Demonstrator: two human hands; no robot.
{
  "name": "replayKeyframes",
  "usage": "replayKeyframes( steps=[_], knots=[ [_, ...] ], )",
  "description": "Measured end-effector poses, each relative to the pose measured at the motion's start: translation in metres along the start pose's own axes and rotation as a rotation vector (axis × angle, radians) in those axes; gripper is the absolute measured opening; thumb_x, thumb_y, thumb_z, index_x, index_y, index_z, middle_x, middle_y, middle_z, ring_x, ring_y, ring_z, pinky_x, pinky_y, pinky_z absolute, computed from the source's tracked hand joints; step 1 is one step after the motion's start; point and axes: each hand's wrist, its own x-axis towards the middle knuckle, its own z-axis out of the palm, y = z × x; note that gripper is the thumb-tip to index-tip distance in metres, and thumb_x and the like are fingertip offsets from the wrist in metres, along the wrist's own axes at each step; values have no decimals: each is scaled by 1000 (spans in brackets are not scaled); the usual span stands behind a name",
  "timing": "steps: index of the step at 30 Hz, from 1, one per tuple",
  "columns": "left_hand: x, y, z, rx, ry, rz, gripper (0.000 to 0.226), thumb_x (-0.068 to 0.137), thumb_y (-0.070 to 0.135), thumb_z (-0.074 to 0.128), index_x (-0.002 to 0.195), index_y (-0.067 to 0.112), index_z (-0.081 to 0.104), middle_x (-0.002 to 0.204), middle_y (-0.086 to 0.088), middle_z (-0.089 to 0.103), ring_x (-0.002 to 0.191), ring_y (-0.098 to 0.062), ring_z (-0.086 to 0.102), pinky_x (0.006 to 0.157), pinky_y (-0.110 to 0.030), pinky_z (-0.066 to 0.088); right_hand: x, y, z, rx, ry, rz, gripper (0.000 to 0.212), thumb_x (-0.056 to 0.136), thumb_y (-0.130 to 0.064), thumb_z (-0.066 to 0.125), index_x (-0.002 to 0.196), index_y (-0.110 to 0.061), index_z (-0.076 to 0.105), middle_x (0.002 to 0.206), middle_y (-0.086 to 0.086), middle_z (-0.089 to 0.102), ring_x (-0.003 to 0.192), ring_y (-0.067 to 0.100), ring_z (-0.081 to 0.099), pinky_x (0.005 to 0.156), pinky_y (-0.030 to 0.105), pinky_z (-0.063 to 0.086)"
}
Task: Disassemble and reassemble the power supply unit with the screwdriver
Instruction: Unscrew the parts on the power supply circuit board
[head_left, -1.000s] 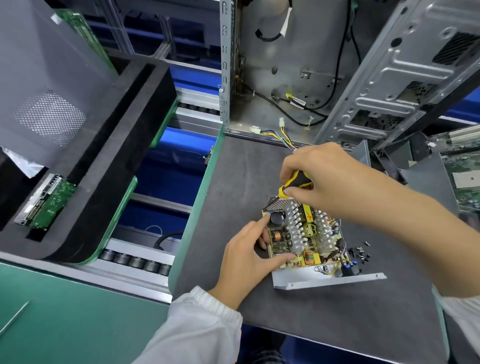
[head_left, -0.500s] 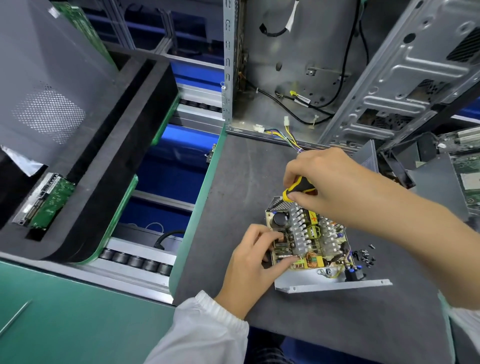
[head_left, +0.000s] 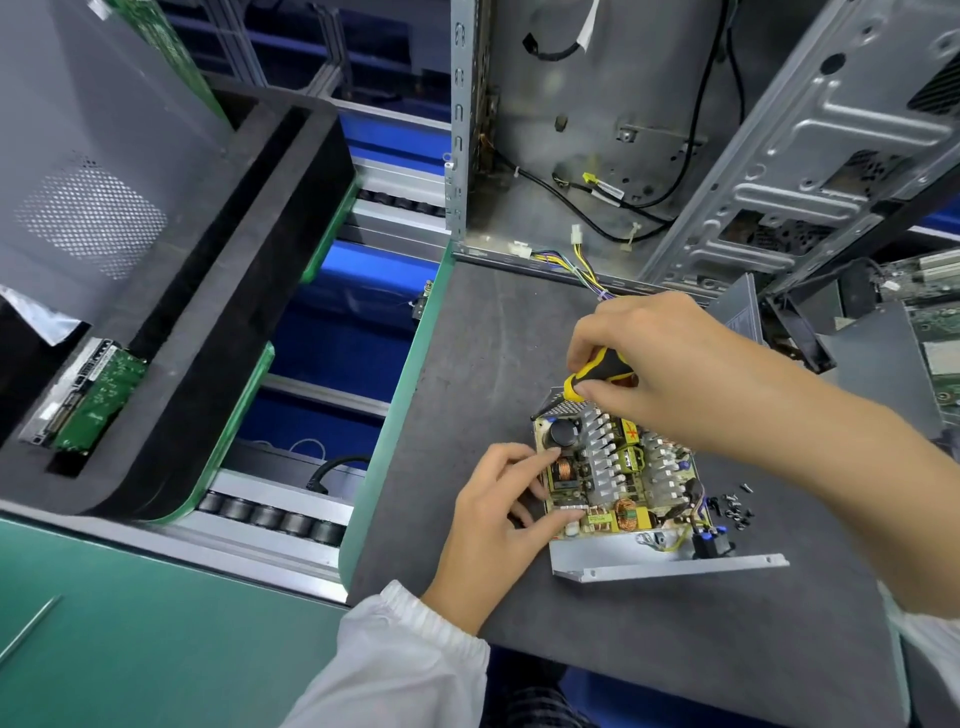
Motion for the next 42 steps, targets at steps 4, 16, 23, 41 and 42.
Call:
replayKeyframes(
  steps=[4, 16, 23, 41, 42],
  knots=[
    [2, 0, 0, -56, -3, -79, 50, 77, 23, 83, 121, 15, 62, 107, 8, 55, 78, -12, 61, 63, -20, 54, -1, 3, 0, -6, 5, 4, 8, 89, -25, 59, 95, -21, 62, 92, -7, 56, 88, 10, 52, 86, 23, 40],
    [5, 1, 1, -52, -90, -128, 50, 83, 27, 77, 129, 19, 57, 120, 23, 47, 79, -14, 61, 71, -18, 51, -3, 4, -1, 8, 20, 8, 9, 89, -23, 60, 96, -21, 64, 92, -7, 58, 86, 8, 55, 84, 21, 40],
    [6, 4, 1, 57, -116, -113, 49, 87, 45, 66, 130, 27, 51, 124, 33, 40, 80, -6, 61, 66, -6, 44, -5, 6, 0, -3, 12, 5, 10, 89, -23, 59, 96, -20, 64, 91, -7, 56, 85, 9, 56, 84, 20, 40],
    [14, 4, -3, 26, -90, -162, 49, 86, 32, 72, 130, 22, 56, 118, 13, 47, 75, -11, 54, 66, -14, 45, -9, 14, -2, -10, 70, 9, 8, 86, -26, 61, 93, -22, 64, 89, -9, 57, 83, 9, 52, 76, 20, 35],
    [22, 4, -9, -66, -52, -177, 43, 85, 31, 71, 126, 23, 58, 115, 9, 50, 80, -9, 56, 70, -16, 47, -9, 16, -3, -5, 76, 9, 8, 86, -26, 62, 92, -22, 64, 87, -11, 55, 81, 6, 52, 74, 16, 34]
  ],
)
